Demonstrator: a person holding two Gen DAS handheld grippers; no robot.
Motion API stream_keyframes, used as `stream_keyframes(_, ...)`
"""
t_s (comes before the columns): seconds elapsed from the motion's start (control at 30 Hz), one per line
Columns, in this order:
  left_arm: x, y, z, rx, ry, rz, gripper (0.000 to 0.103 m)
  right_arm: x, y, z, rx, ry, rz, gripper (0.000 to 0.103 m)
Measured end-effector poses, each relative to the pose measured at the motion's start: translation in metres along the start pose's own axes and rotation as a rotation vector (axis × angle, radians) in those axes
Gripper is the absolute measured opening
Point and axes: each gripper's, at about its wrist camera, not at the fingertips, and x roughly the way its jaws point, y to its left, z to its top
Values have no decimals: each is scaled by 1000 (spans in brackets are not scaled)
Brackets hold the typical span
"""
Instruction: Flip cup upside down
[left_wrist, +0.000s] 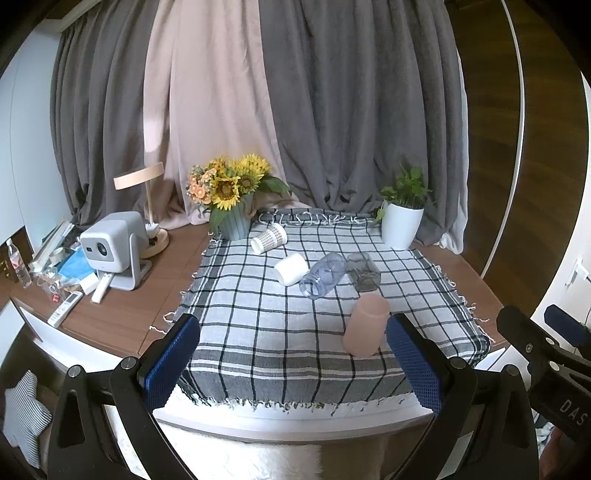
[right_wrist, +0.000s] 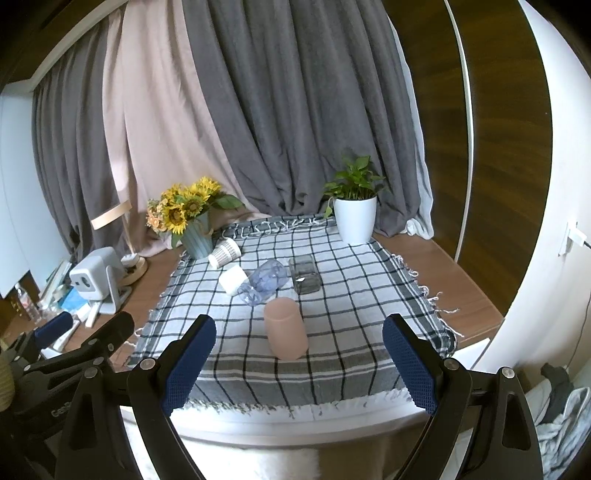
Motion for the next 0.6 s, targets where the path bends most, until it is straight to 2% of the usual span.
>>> stream_keyframes(0.6,1,-4,3,-15,-2,-8,103,0,1,0,1,-1,-3,92)
